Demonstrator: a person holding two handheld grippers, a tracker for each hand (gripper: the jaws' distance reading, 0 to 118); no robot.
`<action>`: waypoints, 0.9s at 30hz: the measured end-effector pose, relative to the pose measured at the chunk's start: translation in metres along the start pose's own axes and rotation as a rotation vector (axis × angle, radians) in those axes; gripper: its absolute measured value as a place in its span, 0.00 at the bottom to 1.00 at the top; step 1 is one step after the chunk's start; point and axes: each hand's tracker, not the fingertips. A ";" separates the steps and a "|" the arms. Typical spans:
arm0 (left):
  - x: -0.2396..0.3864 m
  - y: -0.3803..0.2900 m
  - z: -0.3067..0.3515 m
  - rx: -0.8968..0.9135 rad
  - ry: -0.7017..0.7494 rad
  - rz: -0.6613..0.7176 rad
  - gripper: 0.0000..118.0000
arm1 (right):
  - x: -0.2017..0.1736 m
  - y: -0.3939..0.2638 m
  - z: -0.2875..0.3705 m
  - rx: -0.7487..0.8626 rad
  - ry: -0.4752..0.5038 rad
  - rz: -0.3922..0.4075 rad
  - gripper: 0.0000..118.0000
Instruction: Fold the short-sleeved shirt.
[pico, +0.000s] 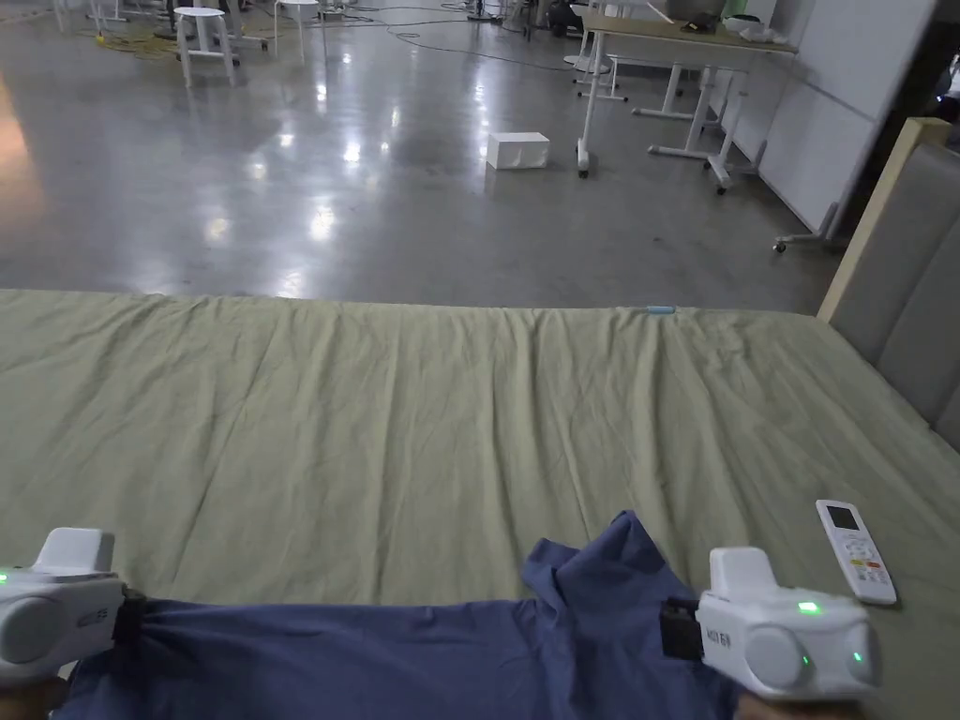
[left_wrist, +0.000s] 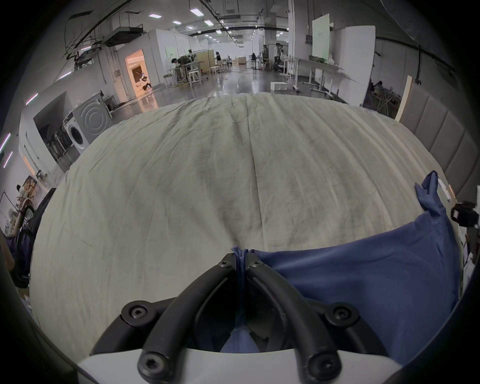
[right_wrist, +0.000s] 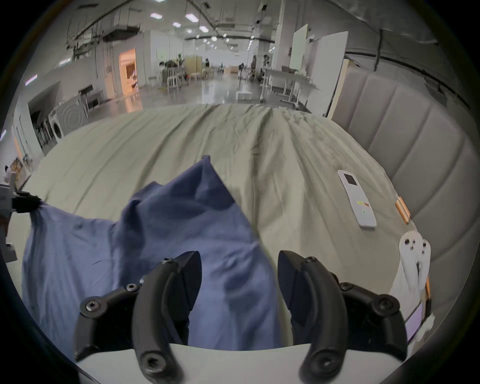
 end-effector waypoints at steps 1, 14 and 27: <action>0.000 -0.001 0.001 0.001 0.003 0.003 0.04 | 0.001 0.006 -0.010 -0.025 0.006 0.018 0.58; 0.012 -0.004 0.027 0.020 0.005 0.029 0.04 | -0.023 0.005 -0.048 -0.107 0.007 0.100 0.03; -0.010 -0.010 0.083 0.126 0.028 0.020 0.04 | -0.013 0.000 0.055 0.177 -0.049 0.014 0.02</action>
